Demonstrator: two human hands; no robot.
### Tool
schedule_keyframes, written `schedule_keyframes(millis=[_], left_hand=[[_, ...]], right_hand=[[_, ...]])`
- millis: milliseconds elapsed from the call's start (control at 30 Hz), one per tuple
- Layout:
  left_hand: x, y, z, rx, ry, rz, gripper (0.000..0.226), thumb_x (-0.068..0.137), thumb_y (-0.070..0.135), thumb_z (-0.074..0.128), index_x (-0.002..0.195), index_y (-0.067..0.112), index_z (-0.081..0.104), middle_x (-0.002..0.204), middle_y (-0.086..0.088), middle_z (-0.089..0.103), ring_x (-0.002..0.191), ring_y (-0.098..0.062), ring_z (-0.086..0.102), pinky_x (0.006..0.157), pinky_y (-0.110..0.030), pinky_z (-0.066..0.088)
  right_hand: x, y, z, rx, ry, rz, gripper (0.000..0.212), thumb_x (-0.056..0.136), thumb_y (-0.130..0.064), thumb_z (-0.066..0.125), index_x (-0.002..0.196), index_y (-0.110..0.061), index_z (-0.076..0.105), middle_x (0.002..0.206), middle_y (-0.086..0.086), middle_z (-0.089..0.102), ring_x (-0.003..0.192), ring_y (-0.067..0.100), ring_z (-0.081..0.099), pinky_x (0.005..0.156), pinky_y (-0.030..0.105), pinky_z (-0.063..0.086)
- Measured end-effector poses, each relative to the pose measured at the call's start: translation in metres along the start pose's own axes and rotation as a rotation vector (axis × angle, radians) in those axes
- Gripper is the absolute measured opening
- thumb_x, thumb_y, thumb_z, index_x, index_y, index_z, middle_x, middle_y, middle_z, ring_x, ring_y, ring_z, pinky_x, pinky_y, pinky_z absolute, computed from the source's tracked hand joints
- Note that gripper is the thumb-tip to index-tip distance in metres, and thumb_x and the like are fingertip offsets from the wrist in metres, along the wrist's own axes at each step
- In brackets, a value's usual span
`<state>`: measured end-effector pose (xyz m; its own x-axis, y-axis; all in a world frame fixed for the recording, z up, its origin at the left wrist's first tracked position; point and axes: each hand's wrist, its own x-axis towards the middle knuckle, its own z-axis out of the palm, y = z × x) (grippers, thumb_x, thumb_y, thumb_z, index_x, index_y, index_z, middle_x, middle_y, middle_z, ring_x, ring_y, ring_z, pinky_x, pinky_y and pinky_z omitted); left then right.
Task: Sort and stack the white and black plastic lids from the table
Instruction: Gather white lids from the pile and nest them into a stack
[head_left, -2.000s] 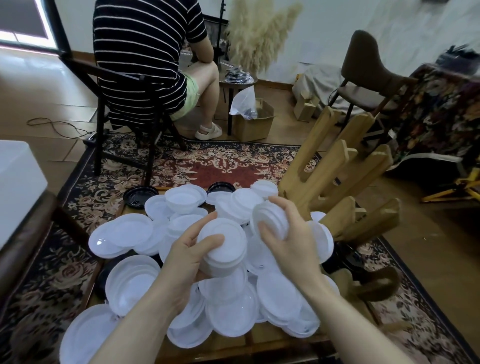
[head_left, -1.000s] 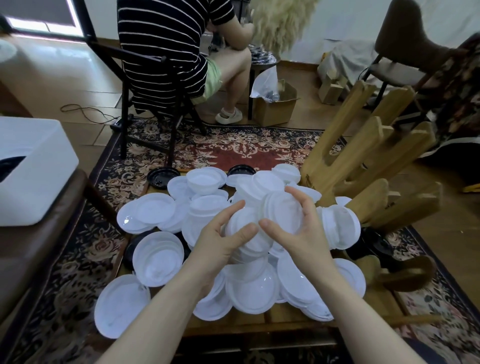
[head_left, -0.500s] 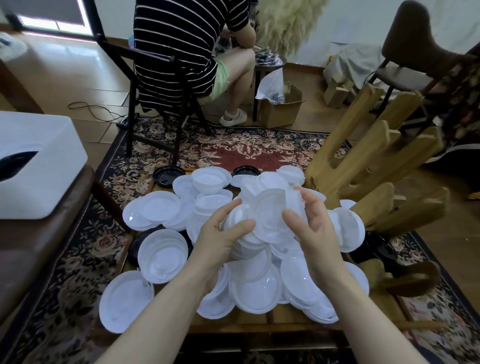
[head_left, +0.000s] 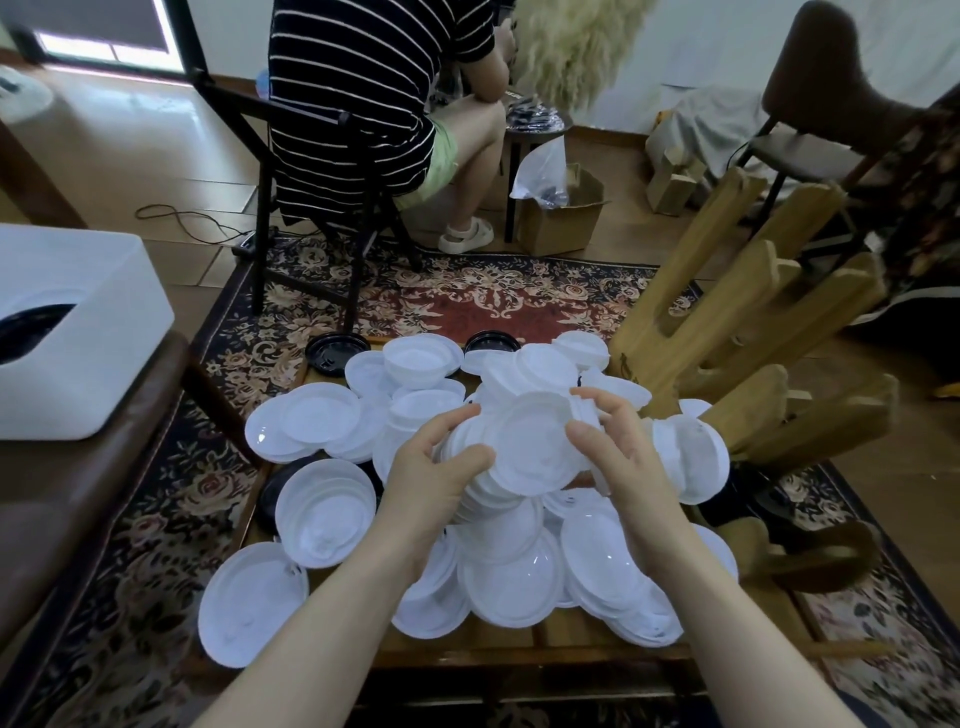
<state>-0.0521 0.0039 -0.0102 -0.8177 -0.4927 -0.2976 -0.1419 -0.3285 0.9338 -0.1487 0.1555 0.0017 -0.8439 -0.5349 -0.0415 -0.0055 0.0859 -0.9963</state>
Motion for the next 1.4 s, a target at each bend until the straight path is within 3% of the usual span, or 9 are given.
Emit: schedule_keyframes(millis=[167,333,533,667,800,900,1033,1200,1400], left_hand=[[0.004,0.004,-0.005,-0.017,0.056,-0.003,0.035,0.091,0.012,0.065,0.106,0.044,0.067,0.109,0.018,0.064,0.101,-0.012,0.063,0.081,-0.041,0.057],[0.005,0.01,-0.011,-0.038,0.115,0.012,0.034,0.091,0.012,0.066,0.105,0.043,0.067,0.114,0.01,0.065,0.102,-0.015,0.064,0.085,-0.044,0.057],[0.007,0.013,-0.018,-0.072,0.195,0.089,0.043,0.091,0.01,0.065,0.128,0.03,0.064,0.121,0.004,0.066,0.106,-0.017,0.064,0.076,-0.032,0.055],[0.006,0.011,-0.015,-0.039,0.166,0.144,0.044,0.092,0.011,0.067,0.131,0.031,0.062,0.127,0.008,0.065,0.114,-0.014,0.062,0.092,-0.036,0.055],[0.006,0.011,-0.015,-0.059,0.12,0.126,0.043,0.092,0.021,0.07,0.131,0.036,0.061,0.122,0.018,0.063,0.109,-0.007,0.062,0.092,-0.037,0.056],[0.005,0.015,-0.015,-0.083,0.048,0.028,0.038,0.09,0.031,0.07,0.125,0.041,0.063,0.121,0.018,0.063,0.109,-0.008,0.062,0.077,-0.035,0.06],[0.004,0.018,-0.014,-0.168,-0.045,-0.089,0.03,0.087,0.038,0.068,0.117,0.039,0.068,0.119,0.012,0.072,0.112,-0.014,0.066,0.066,-0.032,0.058],[0.001,0.022,-0.014,-0.203,-0.038,-0.069,0.046,0.084,0.052,0.06,0.125,0.035,0.066,0.12,0.01,0.072,0.115,-0.016,0.067,0.066,-0.03,0.056],[-0.001,0.022,-0.018,-0.152,-0.088,-0.072,0.06,0.073,0.065,0.06,0.121,0.031,0.068,0.116,0.006,0.074,0.108,-0.016,0.07,0.081,-0.038,0.057]], right_hand=[[0.003,-0.001,-0.004,0.223,-0.049,0.045,0.079,0.065,-0.057,0.06,0.128,-0.01,0.056,0.113,0.009,0.07,0.099,0.025,0.069,0.068,0.035,0.057],[0.0,-0.009,-0.007,0.208,-0.067,-0.117,0.057,0.069,-0.05,0.058,0.121,-0.026,0.06,0.118,0.0,0.068,0.086,0.027,0.067,0.059,0.036,0.053],[-0.009,-0.006,-0.012,-0.308,-0.303,-0.36,0.052,0.088,-0.045,0.055,0.139,-0.042,0.047,0.153,-0.015,0.036,0.142,0.012,0.035,0.107,0.035,0.041],[-0.012,0.0,0.0,-0.323,-0.419,-0.233,0.063,0.083,-0.066,0.059,0.142,-0.046,0.045,0.156,-0.016,0.029,0.139,0.028,0.039,0.108,0.053,0.039],[-0.016,-0.008,-0.005,-0.226,-0.349,-0.24,0.072,0.079,-0.068,0.061,0.143,-0.04,0.045,0.153,-0.026,0.028,0.144,0.009,0.031,0.112,0.03,0.032],[-0.013,-0.011,-0.009,-0.42,-0.263,-0.358,0.072,0.084,-0.053,0.059,0.147,-0.027,0.036,0.158,-0.027,0.016,0.147,-0.004,0.014,0.109,0.007,0.023],[-0.012,-0.01,-0.008,-0.754,-0.269,-0.502,0.063,0.083,-0.049,0.059,0.135,-0.015,0.05,0.16,-0.024,0.011,0.142,0.001,0.03,0.101,0.018,0.037],[-0.012,-0.006,-0.005,-0.827,-0.303,-0.642,0.068,0.078,-0.047,0.068,0.139,-0.021,0.054,0.16,-0.017,0.022,0.131,0.008,0.046,0.098,0.037,0.047],[-0.014,-0.007,-0.002,-0.876,-0.394,-0.697,0.065,0.076,-0.043,0.071,0.138,-0.031,0.054,0.16,-0.017,0.025,0.124,0.006,0.05,0.095,0.038,0.048]])
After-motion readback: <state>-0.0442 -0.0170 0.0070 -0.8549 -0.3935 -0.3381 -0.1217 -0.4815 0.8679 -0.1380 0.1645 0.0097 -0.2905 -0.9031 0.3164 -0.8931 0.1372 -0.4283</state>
